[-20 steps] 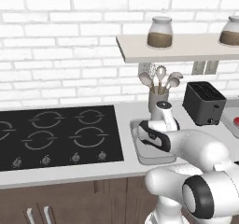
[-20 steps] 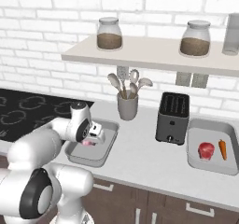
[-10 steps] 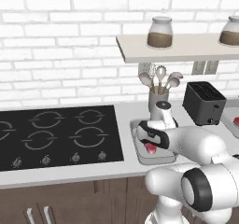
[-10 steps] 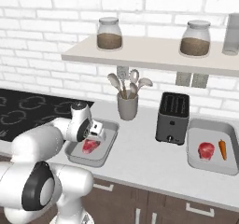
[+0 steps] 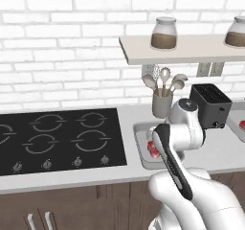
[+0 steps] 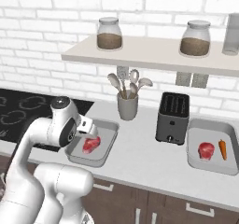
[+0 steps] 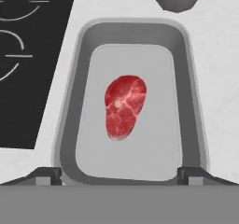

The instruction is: Place one carrot and one steak in each tupperware on the nearby counter, to pack two identical lunches.

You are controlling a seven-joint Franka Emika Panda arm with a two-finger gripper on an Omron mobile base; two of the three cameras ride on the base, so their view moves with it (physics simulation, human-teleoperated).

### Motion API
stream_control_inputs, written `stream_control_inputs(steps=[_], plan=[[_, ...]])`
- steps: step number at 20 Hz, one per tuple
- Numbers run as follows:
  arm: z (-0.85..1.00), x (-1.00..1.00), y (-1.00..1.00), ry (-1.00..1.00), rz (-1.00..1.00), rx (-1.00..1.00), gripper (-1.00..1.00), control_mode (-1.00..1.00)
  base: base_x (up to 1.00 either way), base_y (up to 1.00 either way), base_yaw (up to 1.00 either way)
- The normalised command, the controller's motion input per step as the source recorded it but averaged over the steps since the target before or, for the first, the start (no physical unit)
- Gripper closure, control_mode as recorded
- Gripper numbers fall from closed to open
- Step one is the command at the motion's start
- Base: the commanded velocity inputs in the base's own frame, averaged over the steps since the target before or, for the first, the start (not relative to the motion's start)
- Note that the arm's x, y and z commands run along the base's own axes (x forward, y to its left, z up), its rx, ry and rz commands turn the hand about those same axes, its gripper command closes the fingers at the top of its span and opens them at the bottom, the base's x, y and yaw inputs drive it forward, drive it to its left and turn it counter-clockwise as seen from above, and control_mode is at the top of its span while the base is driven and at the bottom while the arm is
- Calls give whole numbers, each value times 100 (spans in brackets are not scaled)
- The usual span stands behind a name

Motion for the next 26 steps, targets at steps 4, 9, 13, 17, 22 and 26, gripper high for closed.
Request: stream_control_inputs(steps=[4, 9, 13, 17, 22, 26], plan=[[55, -100, 0, -27, 0, 0, -100, -100, 0, 0, 0], [21, -100, 0, -28, 0, -2, -100, -100, 0, 0, 0], [10, -100, 0, -31, 0, -1, -100, -100, 0, 0, 0], [6, -100, 0, -25, 0, 0, -100, -100, 0, 0, 0], [-13, -100, 0, -3, 0, 0, -100, -100, 0, 0, 0], [0, 0, 0, 0, 0, 0, -100, 100, -76, -49, -6]])
